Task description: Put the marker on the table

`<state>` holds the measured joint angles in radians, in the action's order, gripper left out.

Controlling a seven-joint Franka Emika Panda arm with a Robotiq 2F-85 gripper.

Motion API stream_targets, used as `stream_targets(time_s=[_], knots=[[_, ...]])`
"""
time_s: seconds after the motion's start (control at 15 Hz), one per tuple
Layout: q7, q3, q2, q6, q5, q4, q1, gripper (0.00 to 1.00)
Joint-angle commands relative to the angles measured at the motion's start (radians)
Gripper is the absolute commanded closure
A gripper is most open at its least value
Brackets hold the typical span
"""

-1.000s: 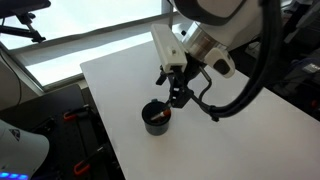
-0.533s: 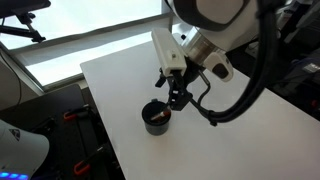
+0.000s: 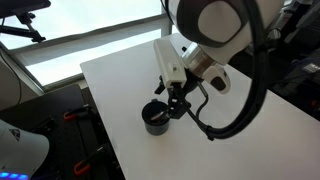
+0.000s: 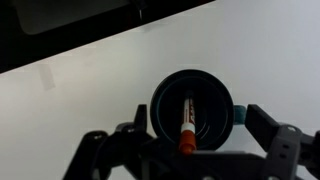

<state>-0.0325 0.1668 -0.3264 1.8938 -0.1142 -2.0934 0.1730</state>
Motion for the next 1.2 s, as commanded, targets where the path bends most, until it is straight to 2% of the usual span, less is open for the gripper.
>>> stream_targets(time_s=[0.0,0.8,1.13], knots=[[0.014,-0.004,-0.033,-0.006,-0.004,0.035,0.013,0.0],[0.001,-0.004,-0.029,-0.001,0.013,0.018,0.022,0.0],[0.005,-0.006,-0.073,-0.002,0.005,0.05,0.024,0.0]])
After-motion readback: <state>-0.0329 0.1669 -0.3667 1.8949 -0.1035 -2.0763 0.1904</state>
